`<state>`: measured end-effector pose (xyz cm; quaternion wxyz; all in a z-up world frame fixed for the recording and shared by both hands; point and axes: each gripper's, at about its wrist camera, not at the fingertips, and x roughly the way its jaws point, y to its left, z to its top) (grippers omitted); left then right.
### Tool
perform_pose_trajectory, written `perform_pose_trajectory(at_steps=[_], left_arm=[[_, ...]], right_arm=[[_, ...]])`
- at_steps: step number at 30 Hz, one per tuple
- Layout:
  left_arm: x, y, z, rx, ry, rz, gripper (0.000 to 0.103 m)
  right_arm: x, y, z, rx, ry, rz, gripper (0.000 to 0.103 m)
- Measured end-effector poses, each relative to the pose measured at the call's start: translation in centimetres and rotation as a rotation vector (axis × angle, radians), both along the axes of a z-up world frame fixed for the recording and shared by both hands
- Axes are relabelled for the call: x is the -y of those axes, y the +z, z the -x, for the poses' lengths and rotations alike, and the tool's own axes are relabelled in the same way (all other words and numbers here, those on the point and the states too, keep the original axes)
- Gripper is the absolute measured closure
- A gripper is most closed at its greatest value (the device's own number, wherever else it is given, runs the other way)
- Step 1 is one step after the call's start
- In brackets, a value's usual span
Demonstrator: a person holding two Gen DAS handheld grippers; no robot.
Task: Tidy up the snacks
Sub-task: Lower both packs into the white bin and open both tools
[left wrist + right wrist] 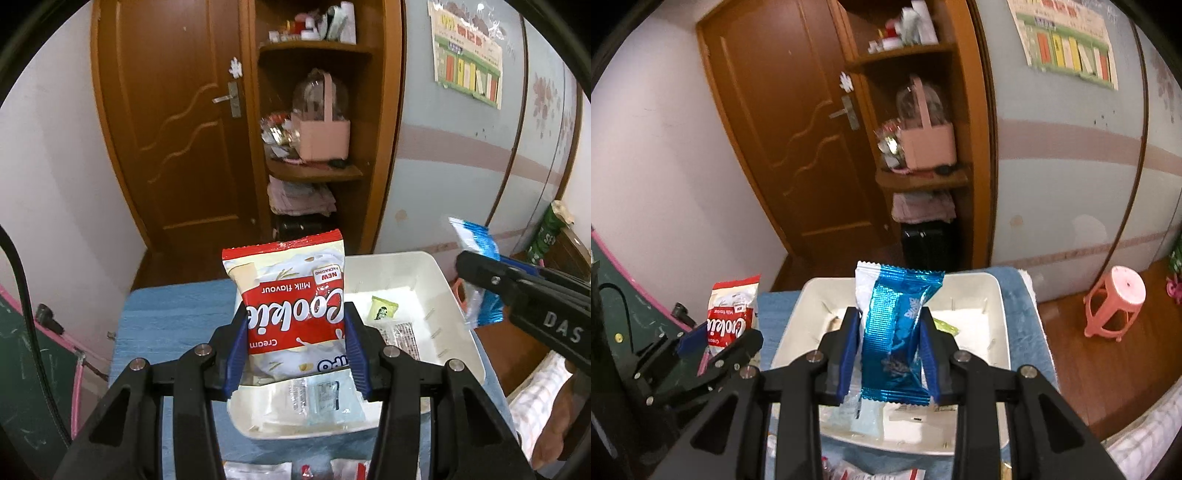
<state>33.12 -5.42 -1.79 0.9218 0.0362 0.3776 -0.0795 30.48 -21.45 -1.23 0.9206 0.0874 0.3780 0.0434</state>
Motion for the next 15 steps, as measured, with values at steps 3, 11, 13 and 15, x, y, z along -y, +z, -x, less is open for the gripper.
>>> perform_pose_trajectory(at_steps=[3, 11, 13, 15], left_arm=[[0.6, -1.7, -1.4, -0.041, -0.002, -0.007, 0.057], [1.8, -6.7, -4.3, -0.168, -0.009, -0.004, 0.046], [1.9, -7.7, -4.6, -0.212, -0.017, 0.009, 0.014], [1.8, -8.3, -4.7, -0.229, -0.01, 0.025, 0.011]], right_arm=[[0.0, -1.6, -1.3, -0.045, -0.019, 0.022, 0.071], [0.6, -6.1, -4.1, -0.178, -0.04, 0.032, 0.065], [1.0, -7.0, -4.3, -0.214, -0.046, 0.012, 0.057], [1.6, -7.6, -4.2, -0.226, -0.059, -0.011, 0.052]])
